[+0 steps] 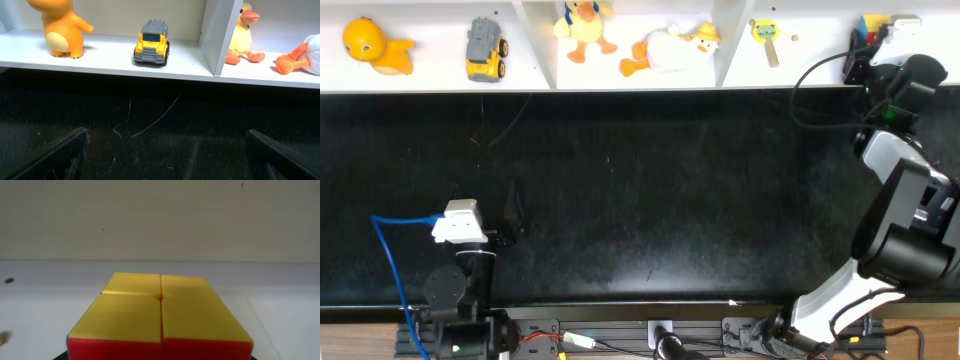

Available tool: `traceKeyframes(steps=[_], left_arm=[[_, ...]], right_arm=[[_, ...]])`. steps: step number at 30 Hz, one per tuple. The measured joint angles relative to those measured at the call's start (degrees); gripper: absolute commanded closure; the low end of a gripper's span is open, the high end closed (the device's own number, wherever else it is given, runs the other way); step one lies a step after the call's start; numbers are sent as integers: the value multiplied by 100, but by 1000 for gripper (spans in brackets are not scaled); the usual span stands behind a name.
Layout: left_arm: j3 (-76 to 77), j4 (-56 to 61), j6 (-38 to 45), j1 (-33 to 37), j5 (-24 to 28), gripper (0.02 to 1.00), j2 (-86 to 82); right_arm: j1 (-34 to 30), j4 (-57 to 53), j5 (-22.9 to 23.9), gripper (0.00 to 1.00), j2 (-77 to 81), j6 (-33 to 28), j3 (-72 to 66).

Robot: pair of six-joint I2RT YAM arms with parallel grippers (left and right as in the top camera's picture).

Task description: Store Toys

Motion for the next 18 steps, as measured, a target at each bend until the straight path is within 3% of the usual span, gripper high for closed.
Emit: traceKeyframes(steps=[8, 12, 13, 15, 16, 18], left_arm=[[-2, 0, 0, 0, -2, 20, 0], [-4, 2, 0, 0, -2, 20, 0], [-4, 0, 0, 0, 0, 20, 0], [-4, 0, 0, 0, 0, 20, 0], [-4, 0, 0, 0, 0, 20, 0], [-4, 0, 0, 0, -2, 20, 0]], right_arm=[[-4, -190, 0, 939, 153, 46, 13], [-2, -192, 2, 735, 157, 72, 15], [-4, -197, 0, 636, 157, 90, 15], [-2, -225, 0, 612, 157, 181, 15], [-2, -236, 0, 514, 157, 216, 17], [-2, -348, 2, 426, 157, 269, 68]])
